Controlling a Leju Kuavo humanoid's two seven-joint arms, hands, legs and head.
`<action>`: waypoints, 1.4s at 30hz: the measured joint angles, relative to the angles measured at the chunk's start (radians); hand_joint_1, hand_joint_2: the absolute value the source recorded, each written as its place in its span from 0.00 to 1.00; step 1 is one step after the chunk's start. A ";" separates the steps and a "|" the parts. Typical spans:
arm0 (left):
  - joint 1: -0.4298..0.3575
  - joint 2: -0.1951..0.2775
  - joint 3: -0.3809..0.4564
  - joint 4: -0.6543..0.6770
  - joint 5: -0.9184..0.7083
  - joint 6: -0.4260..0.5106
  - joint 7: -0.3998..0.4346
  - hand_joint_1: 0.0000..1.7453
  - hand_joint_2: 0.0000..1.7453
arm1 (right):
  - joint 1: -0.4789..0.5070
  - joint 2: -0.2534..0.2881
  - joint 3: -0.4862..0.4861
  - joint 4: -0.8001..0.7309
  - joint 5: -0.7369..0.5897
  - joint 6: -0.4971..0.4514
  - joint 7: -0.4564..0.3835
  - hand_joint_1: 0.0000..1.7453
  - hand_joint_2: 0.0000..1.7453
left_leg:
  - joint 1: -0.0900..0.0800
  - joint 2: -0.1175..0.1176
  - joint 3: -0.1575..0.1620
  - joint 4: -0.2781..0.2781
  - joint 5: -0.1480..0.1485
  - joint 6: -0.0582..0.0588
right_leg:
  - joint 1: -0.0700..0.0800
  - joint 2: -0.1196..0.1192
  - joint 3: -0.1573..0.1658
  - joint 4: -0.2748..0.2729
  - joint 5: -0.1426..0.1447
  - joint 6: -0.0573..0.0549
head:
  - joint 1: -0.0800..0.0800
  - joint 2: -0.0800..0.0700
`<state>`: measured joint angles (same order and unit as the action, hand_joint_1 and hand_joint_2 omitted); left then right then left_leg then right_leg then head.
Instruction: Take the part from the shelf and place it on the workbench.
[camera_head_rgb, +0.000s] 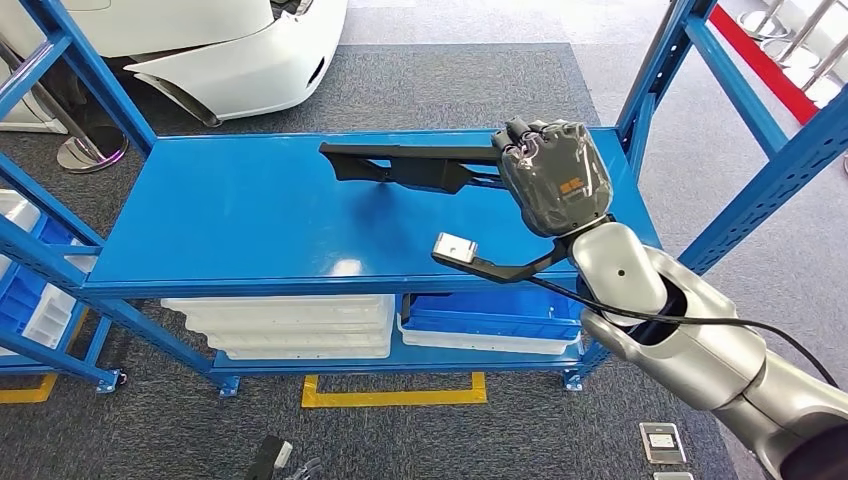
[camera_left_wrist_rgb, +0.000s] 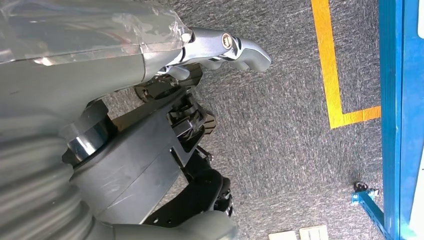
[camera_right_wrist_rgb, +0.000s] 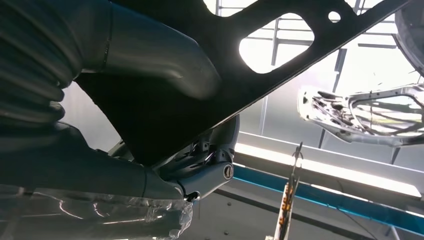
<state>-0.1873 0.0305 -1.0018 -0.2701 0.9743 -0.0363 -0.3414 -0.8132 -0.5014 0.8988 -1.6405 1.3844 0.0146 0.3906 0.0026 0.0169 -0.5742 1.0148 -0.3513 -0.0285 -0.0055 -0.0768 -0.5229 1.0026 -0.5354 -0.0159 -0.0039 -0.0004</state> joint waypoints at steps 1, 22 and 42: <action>0.000 0.000 0.000 0.000 0.000 0.000 0.000 0.00 1.00 | 0.000 -0.002 -0.001 -0.010 0.002 0.004 0.000 1.00 1.00 | 0.000 0.000 0.000 0.000 0.000 0.000 | 0.000 0.000 0.000 0.000 0.000 0.000 | 0.000 0.000; 0.001 0.000 0.006 0.000 -0.007 -0.003 0.007 0.00 1.00 | -0.039 -0.067 -0.055 -0.136 -0.007 0.062 0.033 1.00 1.00 | 0.000 0.000 0.000 0.000 0.000 0.000 | 0.000 0.000 0.000 0.000 0.000 0.000 | 0.000 0.000; 0.004 0.000 0.027 0.000 0.019 0.024 0.027 0.00 1.00 | -0.054 -0.090 -0.083 -0.160 -0.035 0.075 0.034 1.00 1.00 | 0.000 0.000 -0.001 0.000 0.000 0.000 | 0.000 0.000 0.000 0.000 0.000 0.000 | 0.000 0.000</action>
<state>-0.1828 0.0305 -0.9751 -0.2701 0.9932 -0.0119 -0.3140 -0.8669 -0.5913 0.8160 -1.8009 1.3494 0.0900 0.4250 0.0026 0.0168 -0.5749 1.0146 -0.3514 -0.0284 -0.0055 -0.0771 -0.5230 1.0025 -0.5354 -0.0159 -0.0039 -0.0004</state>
